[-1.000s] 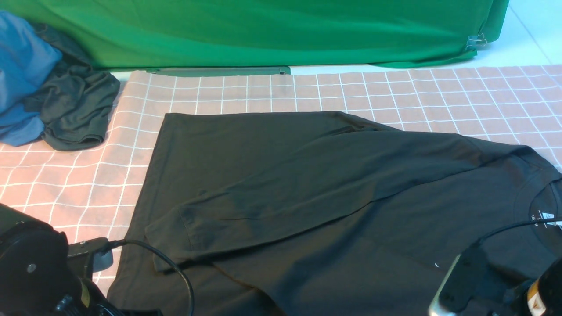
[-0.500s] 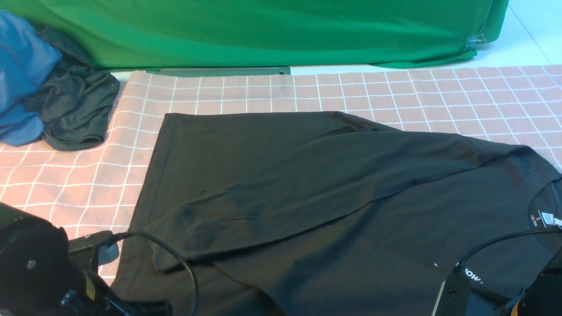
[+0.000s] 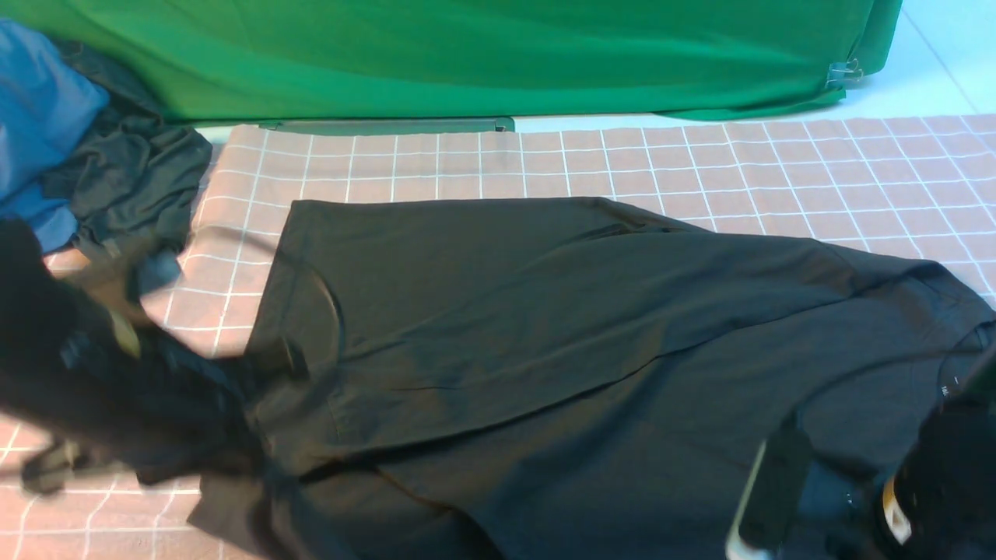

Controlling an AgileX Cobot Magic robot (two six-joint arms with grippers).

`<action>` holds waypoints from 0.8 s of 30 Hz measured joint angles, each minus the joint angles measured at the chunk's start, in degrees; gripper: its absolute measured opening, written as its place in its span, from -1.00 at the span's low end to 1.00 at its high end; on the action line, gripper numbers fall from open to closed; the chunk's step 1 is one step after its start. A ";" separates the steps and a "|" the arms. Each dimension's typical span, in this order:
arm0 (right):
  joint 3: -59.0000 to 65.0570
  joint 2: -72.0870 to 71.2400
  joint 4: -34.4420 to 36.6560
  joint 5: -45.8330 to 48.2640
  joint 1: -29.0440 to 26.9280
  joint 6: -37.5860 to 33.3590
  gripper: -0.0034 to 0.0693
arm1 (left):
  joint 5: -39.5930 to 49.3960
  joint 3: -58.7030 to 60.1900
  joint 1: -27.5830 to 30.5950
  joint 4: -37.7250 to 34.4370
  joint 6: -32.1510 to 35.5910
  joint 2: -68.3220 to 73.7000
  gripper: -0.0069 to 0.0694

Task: Fold a long-sleeved shirt over a pink coffee tablecloth.
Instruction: 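Grasp the near edge of the shirt at its hem and shoulder corners, then fold the black garment in half by bringing its near edge over to the far edge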

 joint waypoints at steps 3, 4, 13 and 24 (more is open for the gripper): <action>-2.74 0.00 0.23 0.26 -3.27 -0.28 -0.71 | 0.09 -3.52 3.58 0.00 0.07 0.70 -0.74; -4.21 0.00 0.32 0.26 -5.71 -0.88 -0.71 | -0.12 -5.09 5.21 0.00 0.35 1.41 -0.74; -18.79 5.15 4.08 -0.02 -18.96 -7.93 -0.71 | -6.59 -15.53 12.04 -3.01 4.24 12.57 -0.74; -41.03 29.67 4.83 -0.57 -26.11 -4.16 -0.71 | -9.53 -35.49 16.67 -5.75 5.90 37.16 -0.74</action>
